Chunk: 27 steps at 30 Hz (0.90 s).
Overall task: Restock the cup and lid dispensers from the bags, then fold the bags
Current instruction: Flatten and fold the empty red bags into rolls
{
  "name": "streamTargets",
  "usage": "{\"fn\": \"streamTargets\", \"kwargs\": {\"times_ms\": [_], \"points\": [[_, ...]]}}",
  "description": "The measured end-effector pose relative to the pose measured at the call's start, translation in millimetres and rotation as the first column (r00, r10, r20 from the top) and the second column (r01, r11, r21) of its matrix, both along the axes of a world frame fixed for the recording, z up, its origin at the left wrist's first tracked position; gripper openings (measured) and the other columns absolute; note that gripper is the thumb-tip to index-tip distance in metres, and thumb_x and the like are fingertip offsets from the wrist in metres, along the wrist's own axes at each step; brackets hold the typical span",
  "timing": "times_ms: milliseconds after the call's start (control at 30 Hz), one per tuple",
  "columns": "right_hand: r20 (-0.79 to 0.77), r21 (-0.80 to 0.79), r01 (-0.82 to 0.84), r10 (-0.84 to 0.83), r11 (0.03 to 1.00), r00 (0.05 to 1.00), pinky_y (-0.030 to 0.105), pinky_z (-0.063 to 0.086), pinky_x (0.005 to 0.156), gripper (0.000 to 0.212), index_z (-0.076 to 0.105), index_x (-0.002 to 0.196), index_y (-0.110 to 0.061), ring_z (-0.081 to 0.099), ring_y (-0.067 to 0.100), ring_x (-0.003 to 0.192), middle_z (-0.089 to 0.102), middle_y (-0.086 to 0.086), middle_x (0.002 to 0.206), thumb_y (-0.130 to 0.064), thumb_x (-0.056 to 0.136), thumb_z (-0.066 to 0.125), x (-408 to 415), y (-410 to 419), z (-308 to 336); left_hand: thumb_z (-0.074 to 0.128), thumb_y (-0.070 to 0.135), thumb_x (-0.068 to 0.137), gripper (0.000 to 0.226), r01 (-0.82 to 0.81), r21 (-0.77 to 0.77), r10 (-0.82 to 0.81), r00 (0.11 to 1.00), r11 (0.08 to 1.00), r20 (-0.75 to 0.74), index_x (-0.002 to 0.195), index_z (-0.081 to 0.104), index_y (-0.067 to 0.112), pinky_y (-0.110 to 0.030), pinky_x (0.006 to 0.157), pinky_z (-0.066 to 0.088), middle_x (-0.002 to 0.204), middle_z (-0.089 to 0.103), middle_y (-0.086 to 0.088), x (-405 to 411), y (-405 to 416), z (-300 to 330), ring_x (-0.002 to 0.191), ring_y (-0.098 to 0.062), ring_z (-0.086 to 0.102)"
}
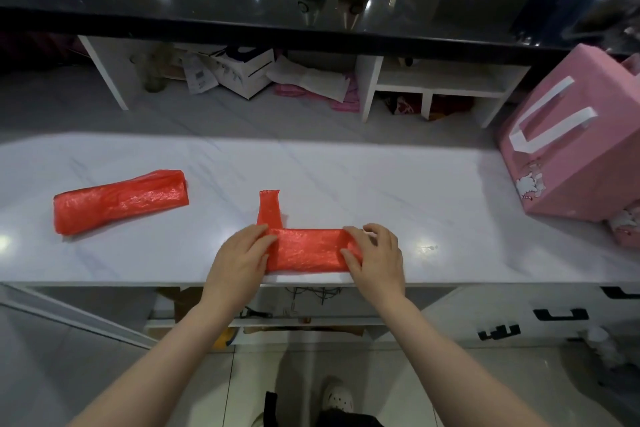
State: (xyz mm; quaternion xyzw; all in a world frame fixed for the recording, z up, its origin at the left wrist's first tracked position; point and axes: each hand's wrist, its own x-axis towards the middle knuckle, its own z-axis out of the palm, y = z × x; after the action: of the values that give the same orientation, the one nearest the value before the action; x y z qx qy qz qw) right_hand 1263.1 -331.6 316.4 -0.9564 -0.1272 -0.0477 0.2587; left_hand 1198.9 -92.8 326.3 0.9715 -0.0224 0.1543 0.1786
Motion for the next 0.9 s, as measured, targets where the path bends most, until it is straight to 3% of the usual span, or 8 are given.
{"fn": "streamTargets", "kwargs": {"times_ms": [100,233,333,400,467,567,700,900], "points": [[0.026,0.024,-0.107,0.107,0.994,0.994,0.046,0.039,0.104,0.036,0.063,0.123,-0.028,0.039,0.024,0.125,0.045,0.004,0.135,-0.039,0.088,0.063,-1.3,-10.1,-2.3,0.049,0.028,0.097,0.038,0.028,-0.051,-0.036,0.988,0.998,-0.151,0.131,0.055,0.015,-0.043,0.11,0.035,0.139,0.052,-0.007,-3.8,3.3,-3.1,0.126,-0.026,0.048],[-0.091,-0.16,-0.361,0.351,0.919,0.932,0.044,0.023,0.115,0.078,0.048,0.139,-0.027,0.027,0.022,0.135,0.037,0.0,0.146,-0.061,0.072,0.07,0.3,-26.3,-1.2,0.057,0.056,0.084,0.066,0.114,0.014,-0.108,0.97,0.993,-0.216,0.137,0.049,0.019,-0.043,0.108,0.035,0.142,0.048,-0.003,-11.3,15.8,-3.4,0.128,-0.024,0.047],[-0.033,-0.063,-0.395,0.393,0.917,0.919,0.037,0.034,0.105,0.061,0.061,0.128,-0.023,0.042,0.022,0.12,0.053,-0.001,0.128,-0.034,0.071,0.079,0.2,-32.2,-2.0,0.082,0.041,0.068,0.072,0.154,0.001,-0.15,0.968,0.988,-0.201,0.13,0.056,0.016,-0.045,0.101,0.043,0.132,0.057,-0.005,-15.6,21.4,-3.2,0.118,-0.026,0.056],[-0.081,0.075,-0.34,0.346,0.937,0.935,0.021,0.031,0.1,0.042,0.068,0.115,-0.026,0.043,0.012,0.113,0.055,-0.011,0.116,-0.022,0.073,0.075,0.1,-31.1,2.5,0.085,0.029,0.067,0.065,0.138,-0.042,-0.144,0.974,0.989,-0.174,0.125,0.059,0.016,-0.042,0.097,0.045,0.124,0.063,-0.003,-16.3,23.4,-2.8,0.111,-0.024,0.06],[-0.187,0.199,-0.232,0.269,0.952,0.945,0.012,0.032,0.087,0.02,0.07,0.093,-0.036,0.044,0.002,0.099,0.054,-0.023,0.096,-0.023,0.078,0.068,0.7,-27.6,11.0,0.079,0.021,0.073,0.052,0.088,-0.13,-0.109,0.981,0.988,-0.16,0.121,0.06,0.019,-0.035,0.093,0.047,0.113,0.066,0.001,-15.0,23.1,-1.9,0.101,-0.017,0.061],[-0.245,0.326,-0.063,0.148,0.943,0.958,0.022,0.042,0.063,0.014,0.062,0.069,-0.036,0.054,0.003,0.072,0.06,-0.017,0.068,-0.036,0.083,0.063,4.9,-21.5,19.0,0.069,0.027,0.085,0.027,-0.067,-0.363,-0.003,0.982,0.929,-0.189,0.11,0.06,0.025,-0.019,0.07,0.046,0.09,0.064,0.013,-9.1,15.7,2.8,0.079,-0.003,0.058],[-0.314,0.273,0.123,-0.033,0.954,0.949,0.036,0.051,0.076,0.026,0.057,0.103,-0.026,0.06,0.013,0.083,0.065,-0.006,0.085,-0.044,0.085,0.063,12.9,-7.6,22.6,0.062,0.039,0.088,0.033,-0.284,-0.474,0.186,0.952,0.834,-0.243,0.116,0.052,0.025,-0.019,0.063,0.043,0.091,0.063,0.011,5.4,1.6,6.3,0.077,-0.006,0.059],[-0.231,0.064,0.147,-0.129,0.987,0.964,0.039,0.042,0.088,0.045,0.04,0.126,-0.026,0.058,0.02,0.087,0.058,-0.006,0.079,-0.048,0.09,0.056,25.0,4.6,21.8,0.061,0.04,0.088,0.06,-0.342,-0.343,0.264,0.93,0.875,-0.255,0.141,0.034,0.029,-0.044,0.082,0.053,0.133,0.049,-0.007,20.0,-6.3,7.9,0.106,-0.026,0.06]]}}
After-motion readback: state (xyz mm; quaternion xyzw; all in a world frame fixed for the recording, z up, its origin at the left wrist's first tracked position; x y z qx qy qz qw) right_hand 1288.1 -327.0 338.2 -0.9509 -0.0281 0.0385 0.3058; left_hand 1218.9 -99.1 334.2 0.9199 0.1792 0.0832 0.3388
